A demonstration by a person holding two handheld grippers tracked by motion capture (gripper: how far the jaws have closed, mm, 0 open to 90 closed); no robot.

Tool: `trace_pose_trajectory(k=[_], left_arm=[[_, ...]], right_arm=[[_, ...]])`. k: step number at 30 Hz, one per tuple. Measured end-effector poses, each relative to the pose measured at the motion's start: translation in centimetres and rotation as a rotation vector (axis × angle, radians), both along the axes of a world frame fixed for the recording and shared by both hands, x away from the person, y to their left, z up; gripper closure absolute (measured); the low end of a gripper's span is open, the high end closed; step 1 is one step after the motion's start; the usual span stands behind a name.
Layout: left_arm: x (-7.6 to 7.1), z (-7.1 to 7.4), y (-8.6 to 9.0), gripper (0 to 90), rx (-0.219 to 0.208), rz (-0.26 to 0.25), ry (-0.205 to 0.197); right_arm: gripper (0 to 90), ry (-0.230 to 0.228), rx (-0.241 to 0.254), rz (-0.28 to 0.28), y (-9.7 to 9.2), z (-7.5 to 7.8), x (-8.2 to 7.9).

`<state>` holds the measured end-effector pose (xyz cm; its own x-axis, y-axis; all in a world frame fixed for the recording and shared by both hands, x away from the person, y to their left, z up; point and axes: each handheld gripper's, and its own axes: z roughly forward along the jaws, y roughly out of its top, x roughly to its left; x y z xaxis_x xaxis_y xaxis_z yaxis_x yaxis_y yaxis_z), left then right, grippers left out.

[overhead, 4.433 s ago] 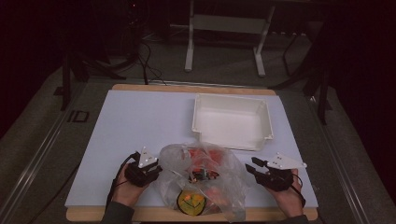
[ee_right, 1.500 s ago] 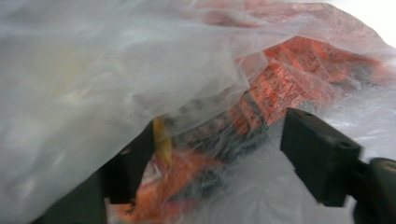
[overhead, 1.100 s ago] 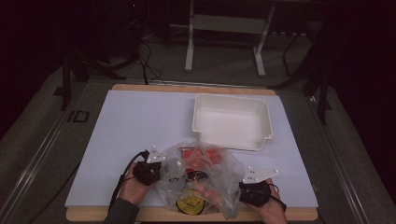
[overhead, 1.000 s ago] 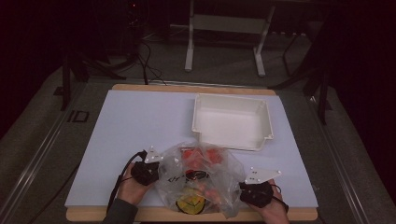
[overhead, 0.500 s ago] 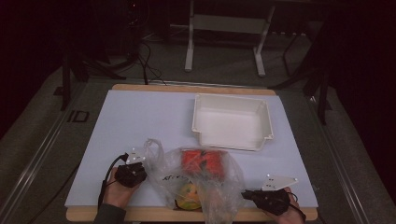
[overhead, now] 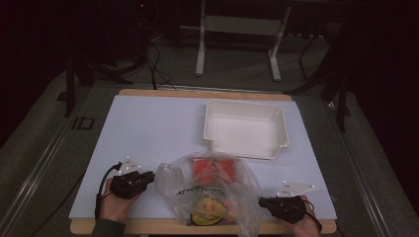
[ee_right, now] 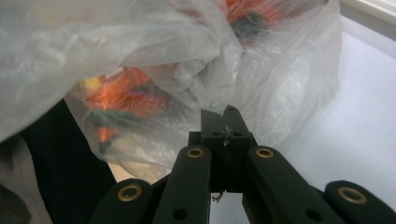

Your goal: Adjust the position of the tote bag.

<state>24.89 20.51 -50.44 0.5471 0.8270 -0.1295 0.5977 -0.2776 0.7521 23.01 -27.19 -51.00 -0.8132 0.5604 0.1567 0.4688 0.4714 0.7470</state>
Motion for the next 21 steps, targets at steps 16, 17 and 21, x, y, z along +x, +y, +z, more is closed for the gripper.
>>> trace_pose_trajectory(k=[16, 17, 21], left_arm=[[-3.7, 2.6, 0.6, 61.8, -0.079, -0.06, -0.076], [-4.0, 2.9, 0.8, 60.7, -0.084, -0.058, -0.083], [-5.7, 4.1, 1.1, 58.4, -0.096, -0.067, -0.121]], right_arm=[[89.8, -0.003, 0.017, 0.003, 0.0, 0.1, 0.1], [89.7, -0.002, 0.018, 0.003, 0.0, 0.1, 0.1], [89.7, 0.001, 0.019, 0.0, 0.0, 0.0, 0.1]])
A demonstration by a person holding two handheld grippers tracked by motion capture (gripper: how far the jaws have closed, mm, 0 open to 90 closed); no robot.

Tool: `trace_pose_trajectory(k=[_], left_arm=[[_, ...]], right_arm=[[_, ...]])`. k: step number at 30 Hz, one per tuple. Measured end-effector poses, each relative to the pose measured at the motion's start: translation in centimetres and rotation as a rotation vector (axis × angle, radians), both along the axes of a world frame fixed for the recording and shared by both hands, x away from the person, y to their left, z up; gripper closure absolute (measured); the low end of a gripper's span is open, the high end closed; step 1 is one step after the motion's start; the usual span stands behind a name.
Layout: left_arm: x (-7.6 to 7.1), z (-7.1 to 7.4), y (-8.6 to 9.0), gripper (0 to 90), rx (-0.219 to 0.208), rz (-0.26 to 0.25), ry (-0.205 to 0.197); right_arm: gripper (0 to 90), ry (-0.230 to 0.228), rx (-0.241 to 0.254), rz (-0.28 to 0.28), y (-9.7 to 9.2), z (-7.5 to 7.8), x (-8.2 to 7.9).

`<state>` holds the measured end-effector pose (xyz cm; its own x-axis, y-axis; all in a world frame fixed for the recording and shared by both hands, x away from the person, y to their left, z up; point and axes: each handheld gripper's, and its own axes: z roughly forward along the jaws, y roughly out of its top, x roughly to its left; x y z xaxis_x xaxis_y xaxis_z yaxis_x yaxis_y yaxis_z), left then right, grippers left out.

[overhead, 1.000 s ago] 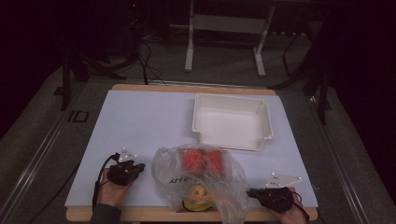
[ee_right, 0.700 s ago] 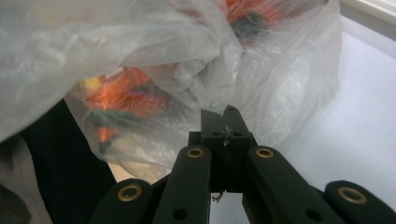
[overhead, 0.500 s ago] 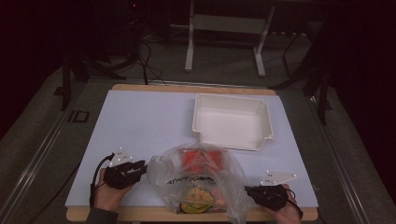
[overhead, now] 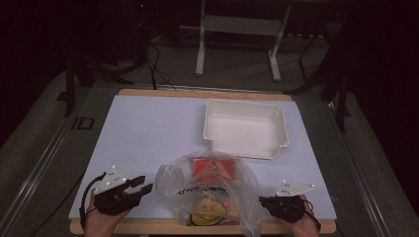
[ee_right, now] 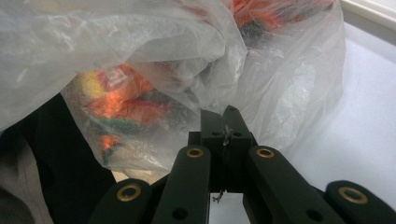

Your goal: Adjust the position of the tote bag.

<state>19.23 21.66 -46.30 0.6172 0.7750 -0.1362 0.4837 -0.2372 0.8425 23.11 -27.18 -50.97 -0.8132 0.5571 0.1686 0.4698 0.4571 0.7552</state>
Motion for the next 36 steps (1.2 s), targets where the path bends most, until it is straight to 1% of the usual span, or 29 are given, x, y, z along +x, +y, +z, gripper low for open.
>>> trace_pose_trajectory(k=[2, 7, 10, 13, 16, 18, 19, 20, 21, 22, 23, 24, 25, 26, 27, 29, 31, 34, 35, 36], left_arm=[[-0.8, 0.7, -0.2, 58.8, -0.004, -0.026, -0.021], [-2.1, 2.1, -1.2, 63.6, 0.002, -0.09, -0.059], [-2.5, 2.7, -1.8, 67.8, -0.011, -0.13, -0.071], [-2.3, 2.9, -3.1, 68.9, -0.03, -0.176, -0.078], [-1.6, 2.8, -5.4, 65.4, -0.027, -0.217, -0.062], [-0.9, 2.4, -7.3, 61.8, -0.022, -0.253, -0.042], [-0.5, 2.2, -8.3, 60.8, -0.01, -0.266, -0.03], [-0.1, 1.9, -9.3, 59.2, 0.011, -0.281, -0.015], [0.4, 1.6, -10.1, 57.7, 0.027, -0.291, 0.006], [0.8, 1.2, -10.8, 56.3, 0.029, -0.298, 0.023], [1.2, 0.9, -11.4, 54.4, 0.028, -0.311, 0.037], [1.6, 0.4, -11.9, 52.3, 0.036, -0.315, 0.054], [1.8, 0.2, -12.2, 49.3, 0.041, -0.31, 0.063], [2.0, -0.1, -12.4, 45.4, 0.046, -0.317, 0.073], [2.1, -0.3, -12.6, 44.1, 0.046, -0.322, 0.083], [2.3, -0.8, -12.7, 42.9, 0.061, -0.323, 0.104], [2.1, -1.4, -12.7, 47.3, 0.068, -0.341, 0.129], [1.5, -2.3, -12.8, 58.7, 0.11, -0.363, 0.148], [1.4, -2.6, -12.7, 63.8, 0.113, -0.37, 0.153], [1.2, -2.7, -12.6, 68.5, 0.107, -0.374, 0.155]], right_arm=[[89.7, 0.0, 0.0, -0.001, 0.0, -0.1, 0.0], [89.7, -0.001, 0.001, -0.005, 0.0, 0.0, 0.0], [89.7, -0.005, -0.001, -0.007, -0.1, 0.1, 0.0], [89.7, -0.008, -0.002, -0.008, -0.1, 0.2, 0.2], [89.8, -0.004, -0.005, -0.007, 0.1, 0.1, 0.2], [89.8, -0.002, -0.005, -0.005, 0.2, 0.0, 0.3], [89.8, -0.003, -0.005, -0.003, 0.3, 0.0, 0.3], [89.7, -0.002, -0.006, -0.002, 0.3, 0.0, 0.3], [89.8, -0.002, -0.007, -0.001, 0.4, 0.0, 0.3], [89.8, -0.002, -0.007, 0.0, 0.4, 0.0, 0.3], [89.7, -0.002, -0.006, -0.002, 0.3, 0.0, 0.3], [89.7, -0.006, -0.004, -0.001, 0.3, 0.1, 0.3], [89.8, -0.006, -0.002, -0.002, 0.2, 0.1, 0.2], [89.8, -0.006, -0.002, -0.003, 0.1, 0.1, 0.2], [89.8, -0.005, 0.0, -0.006, 0.0, 0.1, 0.2], [89.8, -0.004, 0.0, -0.009, -0.2, 0.1, 0.2], [89.8, -0.003, 0.005, -0.011, -0.3, 0.1, 0.2], [89.7, -0.001, 0.003, -0.009, -0.2, 0.0, 0.1], [89.8, 0.0, 0.003, -0.008, -0.2, -0.1, 0.1], [89.7, 0.0, 0.002, -0.005, -0.1, -0.1, 0.1]])
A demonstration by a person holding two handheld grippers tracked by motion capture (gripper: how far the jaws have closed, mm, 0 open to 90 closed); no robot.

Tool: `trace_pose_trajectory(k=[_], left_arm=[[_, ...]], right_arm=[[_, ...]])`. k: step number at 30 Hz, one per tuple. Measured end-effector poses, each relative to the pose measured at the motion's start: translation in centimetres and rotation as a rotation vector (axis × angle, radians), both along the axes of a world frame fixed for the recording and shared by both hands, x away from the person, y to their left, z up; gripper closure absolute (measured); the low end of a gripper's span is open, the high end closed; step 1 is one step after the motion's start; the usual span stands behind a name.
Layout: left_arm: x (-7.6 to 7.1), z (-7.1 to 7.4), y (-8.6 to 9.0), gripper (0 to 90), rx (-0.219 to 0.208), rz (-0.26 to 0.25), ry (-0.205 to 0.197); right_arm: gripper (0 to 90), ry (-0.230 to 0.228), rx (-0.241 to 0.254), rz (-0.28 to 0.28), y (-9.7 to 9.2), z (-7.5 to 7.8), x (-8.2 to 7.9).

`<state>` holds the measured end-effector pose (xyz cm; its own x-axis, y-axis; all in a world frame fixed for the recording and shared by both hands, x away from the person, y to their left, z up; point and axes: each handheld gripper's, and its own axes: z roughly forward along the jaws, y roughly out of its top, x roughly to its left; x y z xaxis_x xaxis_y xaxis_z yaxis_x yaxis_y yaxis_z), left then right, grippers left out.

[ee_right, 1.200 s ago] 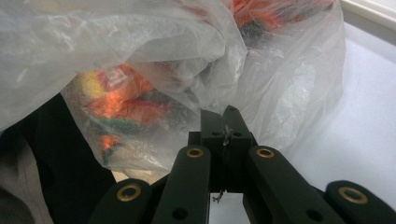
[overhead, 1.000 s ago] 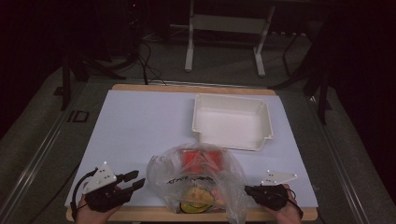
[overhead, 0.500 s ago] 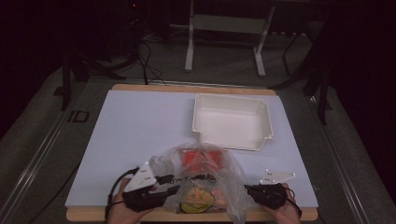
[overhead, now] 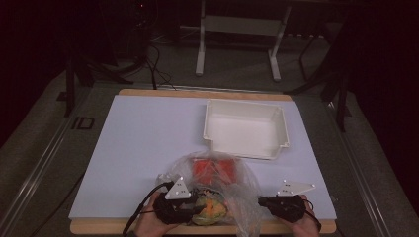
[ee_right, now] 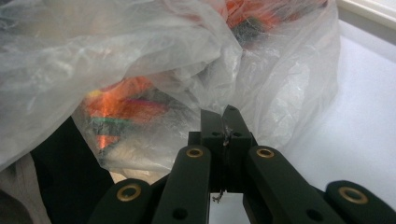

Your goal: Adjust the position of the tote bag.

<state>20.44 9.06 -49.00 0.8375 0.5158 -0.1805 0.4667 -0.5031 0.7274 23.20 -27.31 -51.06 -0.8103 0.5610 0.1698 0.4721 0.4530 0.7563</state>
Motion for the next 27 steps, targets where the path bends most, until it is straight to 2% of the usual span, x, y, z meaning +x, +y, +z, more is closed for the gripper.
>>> trace_pose_trajectory(k=[3, 6, 10, 13, 17, 22, 24, 27], left_arm=[[-0.4, 0.0, 0.5, 81.3, -0.005, 0.001, -0.006], [-1.0, -0.2, 0.8, 85.6, 0.014, -0.01, -0.002], [-1.9, -0.7, 0.9, 86.7, 0.035, -0.029, 0.005], [-2.3, -1.1, 1.0, 87.0, 0.032, -0.027, 0.02], [-2.6, -1.4, 0.7, 87.1, 0.055, -0.041, 0.031], [-3.2, -1.4, 0.6, 86.6, 0.048, -0.045, 0.037], [-3.3, -1.5, 0.5, 84.5, 0.06, -0.042, 0.034], [-3.3, -2.2, -0.2, 76.5, 0.093, -0.025, 0.029]], right_arm=[[89.7, -0.001, -0.003, 0.004, 0.1, 0.0, 0.0], [89.7, 0.003, 0.001, 0.009, 0.1, 0.0, -0.1], [89.8, 0.003, 0.0, 0.023, 0.2, 0.1, -0.3], [89.7, 0.009, 0.007, 0.033, 0.5, -0.1, -0.3], [89.7, 0.017, -0.002, 0.052, 1.1, -0.3, -0.3], [89.7, 0.016, -0.005, 0.062, 1.7, -0.3, -0.2], [89.7, 0.017, -0.003, 0.063, 1.7, -0.3, -0.2], [89.6, 0.02, 0.006, 0.072, 1.8, -0.3, -0.3]])
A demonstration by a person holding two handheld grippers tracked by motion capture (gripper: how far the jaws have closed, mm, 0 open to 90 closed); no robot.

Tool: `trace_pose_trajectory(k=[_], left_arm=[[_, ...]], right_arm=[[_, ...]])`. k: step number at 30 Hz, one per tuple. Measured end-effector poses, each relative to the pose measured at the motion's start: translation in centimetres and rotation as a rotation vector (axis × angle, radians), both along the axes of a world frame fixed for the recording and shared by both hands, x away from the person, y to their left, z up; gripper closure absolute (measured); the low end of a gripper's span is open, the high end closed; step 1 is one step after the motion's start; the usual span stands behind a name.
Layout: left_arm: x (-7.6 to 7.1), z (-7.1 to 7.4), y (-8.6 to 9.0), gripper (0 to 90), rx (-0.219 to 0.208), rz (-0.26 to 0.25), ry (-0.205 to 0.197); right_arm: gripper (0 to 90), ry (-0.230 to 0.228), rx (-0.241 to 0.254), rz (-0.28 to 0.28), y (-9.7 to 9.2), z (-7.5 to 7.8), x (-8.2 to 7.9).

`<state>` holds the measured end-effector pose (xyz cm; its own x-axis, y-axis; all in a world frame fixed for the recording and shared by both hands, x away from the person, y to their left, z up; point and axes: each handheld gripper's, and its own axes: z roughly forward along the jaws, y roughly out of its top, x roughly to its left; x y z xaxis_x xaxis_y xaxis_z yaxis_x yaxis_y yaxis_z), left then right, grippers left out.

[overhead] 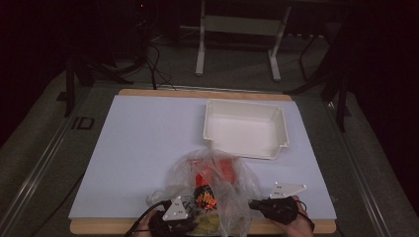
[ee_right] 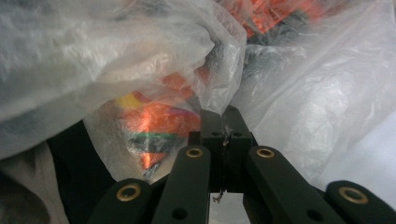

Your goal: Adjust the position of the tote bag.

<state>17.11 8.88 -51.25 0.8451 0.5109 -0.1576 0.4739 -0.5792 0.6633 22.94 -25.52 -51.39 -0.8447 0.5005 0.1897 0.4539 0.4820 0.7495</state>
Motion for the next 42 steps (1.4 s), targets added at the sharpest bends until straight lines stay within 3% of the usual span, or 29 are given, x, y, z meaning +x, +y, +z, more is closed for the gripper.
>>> trace_pose_trajectory(k=[6, 11, 13, 20, 26, 28, 30, 33, 38, 42], left_arm=[[1.1, -0.4, -1.0, 77.2, 0.013, 0.021, -0.017], [2.4, -0.3, -1.3, 79.7, 0.037, 0.044, -0.053], [2.8, -0.4, -1.1, 81.0, 0.024, 0.051, -0.049], [2.2, -0.6, 0.3, 83.8, 0.013, 0.061, -0.04], [2.1, -0.6, 1.8, 84.4, 0.011, 0.099, -0.032], [2.1, -0.3, 2.2, 81.5, -0.016, 0.11, -0.029], [1.9, 0.3, 2.4, 72.8, -0.044, 0.118, -0.046], [1.6, 1.1, 2.6, 67.0, -0.087, 0.108, -0.071], [1.3, 2.3, 2.4, 58.9, -0.117, 0.097, -0.111], [1.5, 2.8, 2.2, 55.6, -0.13, 0.101, -0.124]], right_arm=[[89.6, 0.001, -0.004, 0.013, 1.0, -0.2, 0.2], [89.6, -0.003, -0.009, -0.009, 1.4, -0.2, 0.8], [89.7, 0.0, -0.013, -0.027, 1.2, -0.3, 1.0], [90.0, 0.027, -0.022, -0.107, -1.0, -0.8, 1.1], [90.0, 0.026, -0.017, -0.144, -2.7, -0.3, 0.8], [89.7, 0.02, -0.017, -0.146, -2.8, -0.1, 0.7], [80.7, 0.013, -0.007, -0.141, -2.9, 0.3, 0.5], [70.3, -0.02, 0.014, -0.138, -3.1, 1.3, 0.1], [59.2, -0.063, 0.044, -0.128, -3.7, 3.0, -0.8], [48.2, -0.082, 0.097, -0.068, -3.2, 4.3, -1.8]])
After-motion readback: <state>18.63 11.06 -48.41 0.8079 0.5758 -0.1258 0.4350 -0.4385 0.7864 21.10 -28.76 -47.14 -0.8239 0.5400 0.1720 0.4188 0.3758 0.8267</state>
